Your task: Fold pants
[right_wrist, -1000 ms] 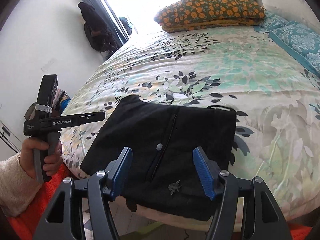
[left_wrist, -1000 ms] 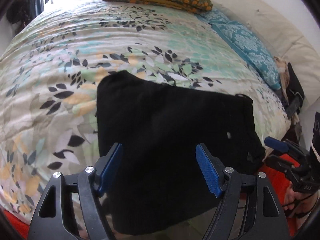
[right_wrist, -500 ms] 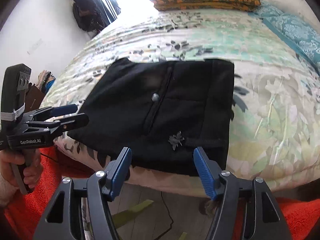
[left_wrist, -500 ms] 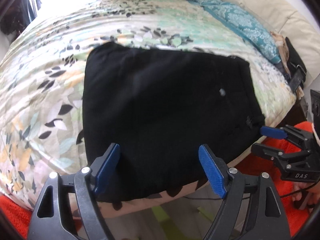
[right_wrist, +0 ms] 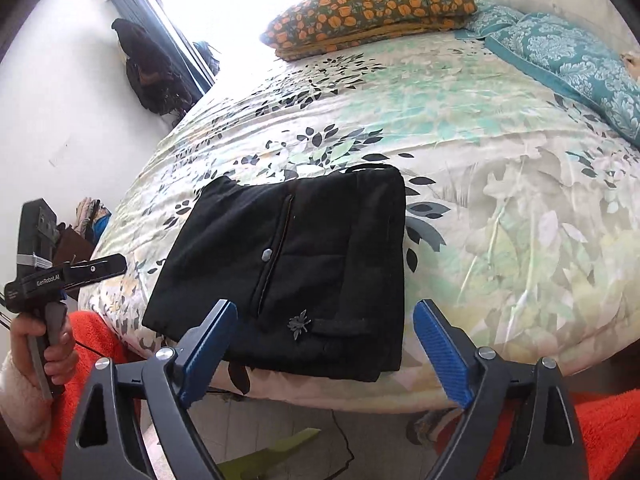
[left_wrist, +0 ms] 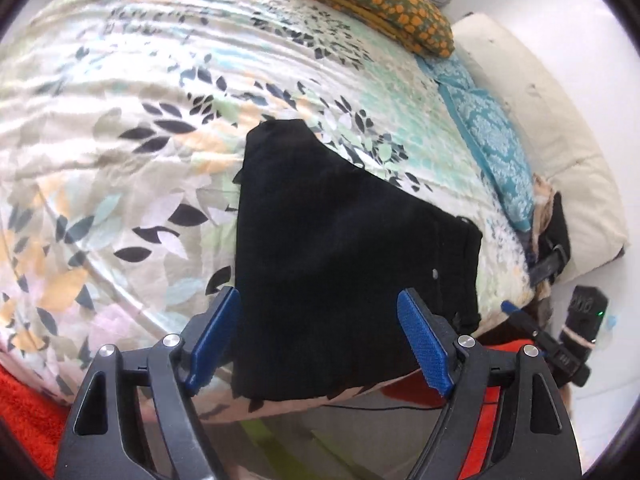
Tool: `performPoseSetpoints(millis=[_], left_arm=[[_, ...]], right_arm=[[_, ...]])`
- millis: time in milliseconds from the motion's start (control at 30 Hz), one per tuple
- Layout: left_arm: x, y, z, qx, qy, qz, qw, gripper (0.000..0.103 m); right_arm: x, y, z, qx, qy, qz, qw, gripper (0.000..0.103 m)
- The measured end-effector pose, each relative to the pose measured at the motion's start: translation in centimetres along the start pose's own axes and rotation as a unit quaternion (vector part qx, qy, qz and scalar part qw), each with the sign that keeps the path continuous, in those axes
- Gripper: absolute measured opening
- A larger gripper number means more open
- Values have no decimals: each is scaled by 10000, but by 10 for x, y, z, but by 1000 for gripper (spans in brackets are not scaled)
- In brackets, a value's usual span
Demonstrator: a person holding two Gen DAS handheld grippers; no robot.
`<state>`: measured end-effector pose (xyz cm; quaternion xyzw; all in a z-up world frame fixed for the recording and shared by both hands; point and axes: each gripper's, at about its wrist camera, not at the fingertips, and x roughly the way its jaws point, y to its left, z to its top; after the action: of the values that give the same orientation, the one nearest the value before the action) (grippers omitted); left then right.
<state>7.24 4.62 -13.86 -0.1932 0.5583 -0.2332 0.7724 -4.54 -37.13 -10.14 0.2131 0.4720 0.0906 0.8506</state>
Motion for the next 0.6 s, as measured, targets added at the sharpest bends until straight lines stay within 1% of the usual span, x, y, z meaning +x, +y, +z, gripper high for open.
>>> performPoseSetpoints(millis=[67, 100, 133, 167, 200, 233, 300, 333, 367, 433, 467, 500, 533, 600], left_arm=[[10, 28, 12, -385, 251, -343, 9984, 83], [16, 36, 15, -436, 345, -502, 9972, 83], [23, 41, 17, -408, 437, -565, 9966, 83], [29, 43, 18, -332, 488, -507, 9970, 83], [35, 42, 18, -222, 528, -458, 9973, 83], [41, 42, 18, -161, 569, -471, 9971, 83], [55, 47, 15, -258, 684, -577, 9957, 83], [62, 49, 14, -369, 725, -643, 9946, 83], [67, 51, 13, -440, 759, -722, 9935, 83], [77, 46, 12, -399, 815, -881, 9920, 84], [82, 40, 13, -319, 863, -951, 9912, 84], [87, 34, 13, -222, 916, -923, 9913, 87], [91, 27, 12, -112, 938, -819, 9922, 89], [95, 18, 12, 102, 986, -654, 9929, 88]], right_arm=[[13, -29, 15, 437, 301, 655, 9964, 90], [24, -46, 20, 737, 526, 991, 9909, 90], [35, -60, 24, 1017, 752, 1164, 9851, 90], [48, -73, 26, 1241, 989, 1286, 9789, 90], [60, -82, 25, 1385, 1177, 1328, 9743, 90], [70, -89, 25, 1471, 1258, 1294, 9725, 90], [91, -96, 21, 1625, 1493, 1365, 9657, 90], [98, -97, 19, 1687, 1522, 1448, 9630, 90], [103, -97, 20, 1701, 1506, 1557, 9613, 92], [109, -94, 25, 1705, 1459, 1774, 9582, 93], [113, -92, 26, 1747, 1479, 1926, 9542, 93], [119, -89, 26, 1764, 1528, 2063, 9503, 93], [125, -84, 26, 1720, 1596, 2127, 9485, 94], [133, -69, 27, 1410, 1700, 2024, 9541, 94]])
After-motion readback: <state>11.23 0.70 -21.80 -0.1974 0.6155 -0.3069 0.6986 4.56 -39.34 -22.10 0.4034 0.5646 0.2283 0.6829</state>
